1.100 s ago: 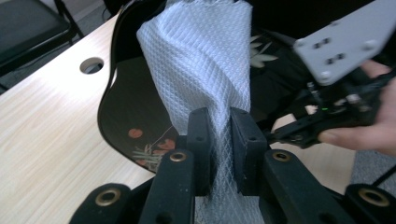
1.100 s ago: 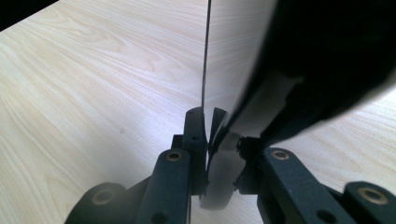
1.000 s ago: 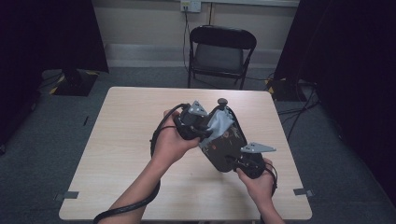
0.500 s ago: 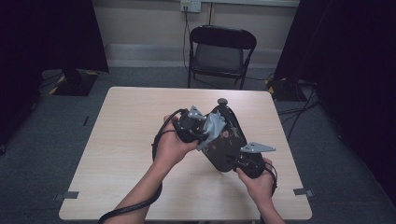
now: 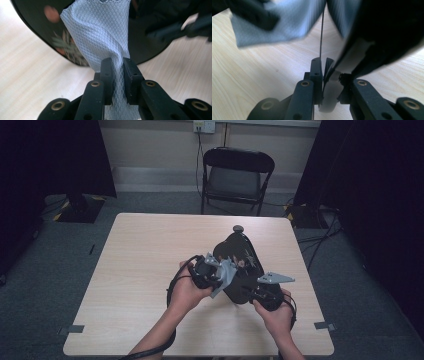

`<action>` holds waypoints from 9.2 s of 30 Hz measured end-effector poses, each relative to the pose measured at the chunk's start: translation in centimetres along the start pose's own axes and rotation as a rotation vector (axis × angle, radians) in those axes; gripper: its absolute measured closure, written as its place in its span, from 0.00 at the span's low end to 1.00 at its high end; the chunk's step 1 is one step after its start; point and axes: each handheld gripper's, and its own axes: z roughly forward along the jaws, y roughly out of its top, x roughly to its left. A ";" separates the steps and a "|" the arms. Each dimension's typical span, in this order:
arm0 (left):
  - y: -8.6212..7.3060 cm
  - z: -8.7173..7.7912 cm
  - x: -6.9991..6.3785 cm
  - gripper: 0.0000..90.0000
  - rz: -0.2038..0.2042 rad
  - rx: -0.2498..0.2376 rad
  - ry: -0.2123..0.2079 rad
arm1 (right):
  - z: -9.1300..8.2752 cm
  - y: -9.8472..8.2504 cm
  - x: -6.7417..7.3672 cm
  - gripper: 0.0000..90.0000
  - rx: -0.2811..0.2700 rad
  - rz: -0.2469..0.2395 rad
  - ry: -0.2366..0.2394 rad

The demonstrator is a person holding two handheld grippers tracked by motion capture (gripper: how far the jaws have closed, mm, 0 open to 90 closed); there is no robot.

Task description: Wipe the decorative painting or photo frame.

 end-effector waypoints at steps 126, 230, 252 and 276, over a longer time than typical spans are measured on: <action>4.0 -5.0 -2.2 0.88 0.090 -0.140 0.018 | 0.2 -0.5 0.7 0.87 0.035 0.035 0.009; -5.4 4.2 0.7 0.88 -0.075 0.095 -0.006 | 0.2 -0.2 1.1 0.83 0.037 0.000 0.024; 2.9 -7.3 -1.7 0.88 0.062 -0.198 0.020 | 0.3 -0.8 1.1 0.88 0.066 0.008 0.032; 0.6 -2.1 -1.3 0.88 0.035 -0.089 -0.028 | 0.8 -0.5 1.5 0.88 0.073 -0.008 0.042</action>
